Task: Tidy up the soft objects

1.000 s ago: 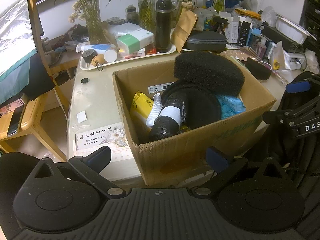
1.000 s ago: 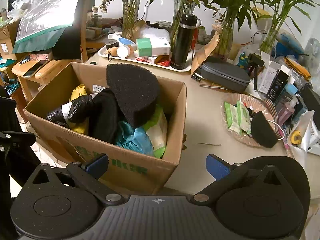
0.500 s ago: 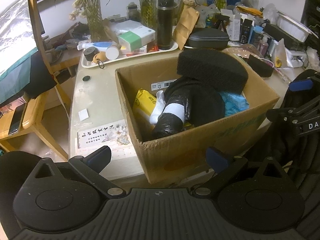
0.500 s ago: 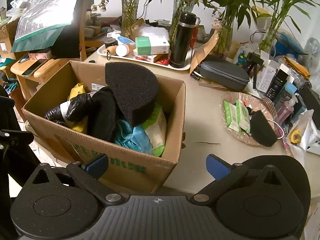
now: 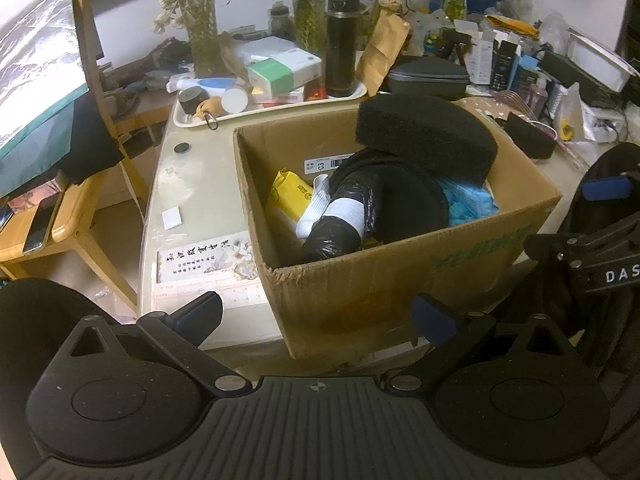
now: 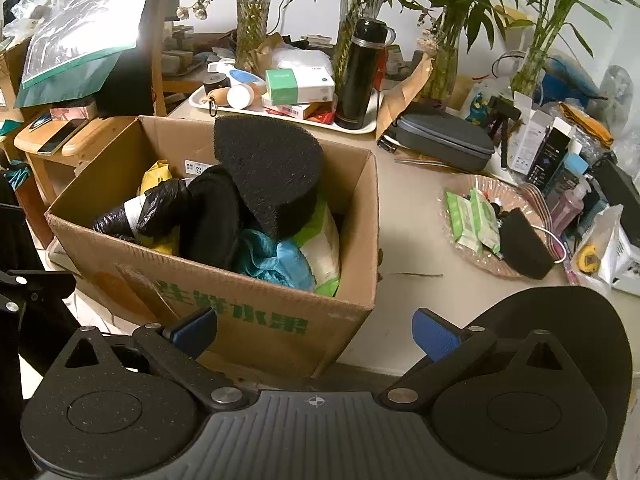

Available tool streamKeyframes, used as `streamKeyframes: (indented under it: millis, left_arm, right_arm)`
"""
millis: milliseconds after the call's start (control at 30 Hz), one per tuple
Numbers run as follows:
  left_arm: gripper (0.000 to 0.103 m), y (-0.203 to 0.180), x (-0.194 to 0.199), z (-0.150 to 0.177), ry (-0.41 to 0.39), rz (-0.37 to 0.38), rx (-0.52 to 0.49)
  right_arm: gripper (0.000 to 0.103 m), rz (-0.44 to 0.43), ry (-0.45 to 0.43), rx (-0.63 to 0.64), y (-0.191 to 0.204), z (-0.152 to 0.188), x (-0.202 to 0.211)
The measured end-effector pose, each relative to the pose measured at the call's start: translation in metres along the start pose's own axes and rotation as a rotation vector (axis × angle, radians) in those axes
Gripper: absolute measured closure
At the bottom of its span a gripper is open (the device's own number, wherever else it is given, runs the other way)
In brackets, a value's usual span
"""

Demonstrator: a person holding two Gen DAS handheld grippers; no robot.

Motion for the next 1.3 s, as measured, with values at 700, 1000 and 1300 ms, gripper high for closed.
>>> streamKeyframes:
  millis: [700, 1000, 1300]
  left_arm:
    - [0.0, -0.0019, 0.0005, -0.0017, 0.006, -0.037, 0.028]
    - [0.0, -0.0009, 0.0002, -0.0013, 0.006, -0.037, 0.027]
    - [0.0, -0.0011, 0.0001, -0.0015, 0.006, -0.037, 0.026]
  right_arm:
    - [0.0, 0.024, -0.001, -0.022, 0.0024, 0.0036, -0.0018]
    - [0.0, 0.025, 0.001, -0.02, 0.0025, 0.0039, -0.0022]
    - [0.0, 0.029, 0.005, -0.015, 0.0024, 0.0051, -0.0029]
Point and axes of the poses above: each gripper's, at about its wrist camera, not at the fingertips, and x roughly against the way its jaws point, y to its left, z to its underside, the point moved 4 cm from there along -x, roughly the way its jaws point, and after that the axes turned 8 degrees about -z, right-handed, at the moved point
